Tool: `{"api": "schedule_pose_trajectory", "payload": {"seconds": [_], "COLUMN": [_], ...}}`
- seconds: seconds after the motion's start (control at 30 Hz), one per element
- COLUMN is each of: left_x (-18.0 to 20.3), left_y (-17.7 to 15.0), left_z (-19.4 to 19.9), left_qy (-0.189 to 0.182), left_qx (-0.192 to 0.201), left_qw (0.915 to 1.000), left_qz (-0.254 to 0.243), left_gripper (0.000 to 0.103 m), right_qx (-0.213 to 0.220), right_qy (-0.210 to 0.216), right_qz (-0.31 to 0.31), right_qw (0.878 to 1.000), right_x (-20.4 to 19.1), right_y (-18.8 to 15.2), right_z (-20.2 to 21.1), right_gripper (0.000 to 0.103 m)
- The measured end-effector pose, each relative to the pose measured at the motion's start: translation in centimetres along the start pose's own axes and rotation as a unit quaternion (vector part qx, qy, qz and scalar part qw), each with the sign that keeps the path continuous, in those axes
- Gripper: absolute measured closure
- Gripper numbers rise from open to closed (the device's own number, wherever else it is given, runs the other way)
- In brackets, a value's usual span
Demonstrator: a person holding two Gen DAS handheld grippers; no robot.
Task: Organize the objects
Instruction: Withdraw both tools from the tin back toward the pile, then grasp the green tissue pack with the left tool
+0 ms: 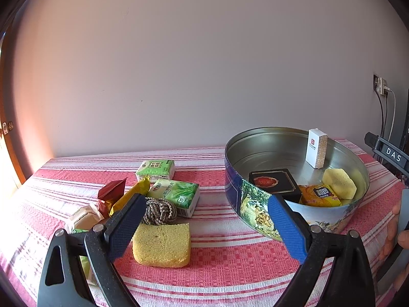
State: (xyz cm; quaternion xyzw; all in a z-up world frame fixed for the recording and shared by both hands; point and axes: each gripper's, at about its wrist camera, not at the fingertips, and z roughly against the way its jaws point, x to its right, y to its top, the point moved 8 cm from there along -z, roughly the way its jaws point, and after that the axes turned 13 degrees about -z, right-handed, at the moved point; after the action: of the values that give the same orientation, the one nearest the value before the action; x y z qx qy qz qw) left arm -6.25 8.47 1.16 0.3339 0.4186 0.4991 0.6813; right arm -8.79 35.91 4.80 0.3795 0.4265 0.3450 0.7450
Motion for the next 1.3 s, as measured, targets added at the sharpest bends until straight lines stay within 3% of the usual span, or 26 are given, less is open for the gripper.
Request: {"api": "schedule_pose_trajectory", "payload": {"seconds": [0.3, 0.7, 0.97, 1.3], "left_x": [-2.4, -8.3, -12.3, -14.8], "left_y": [-1.2, -4.2, -7.3, -10.4], "left_z": [1.0, 1.1, 0.5, -1.5], "left_qy": [0.000, 0.026, 0.043, 0.012], "left_qx": [0.001, -0.045, -0.105, -0.173], "left_qw": [1.0000, 0.9982, 0.9916, 0.9805], "left_qz": [0.003, 0.031, 0.062, 0.091], "left_gripper": [0.005, 0.005, 0.005, 0.005], "right_qx": [0.018, 0.003, -0.032, -0.124], "right_qy": [-0.028, 0.012, 0.058, 0.122], "right_qz": [0.032, 0.074, 0.096, 0.109], "right_qw": [0.999, 0.997, 0.993, 0.979], "right_x": [-0.7, -4.7, -9.2, -16.0], "right_y": [-1.2, -4.7, -8.5, -14.6], "right_z": [2.1, 5.9, 7.8, 8.8], "right_gripper": [0.000, 0.000, 0.000, 0.000]}}
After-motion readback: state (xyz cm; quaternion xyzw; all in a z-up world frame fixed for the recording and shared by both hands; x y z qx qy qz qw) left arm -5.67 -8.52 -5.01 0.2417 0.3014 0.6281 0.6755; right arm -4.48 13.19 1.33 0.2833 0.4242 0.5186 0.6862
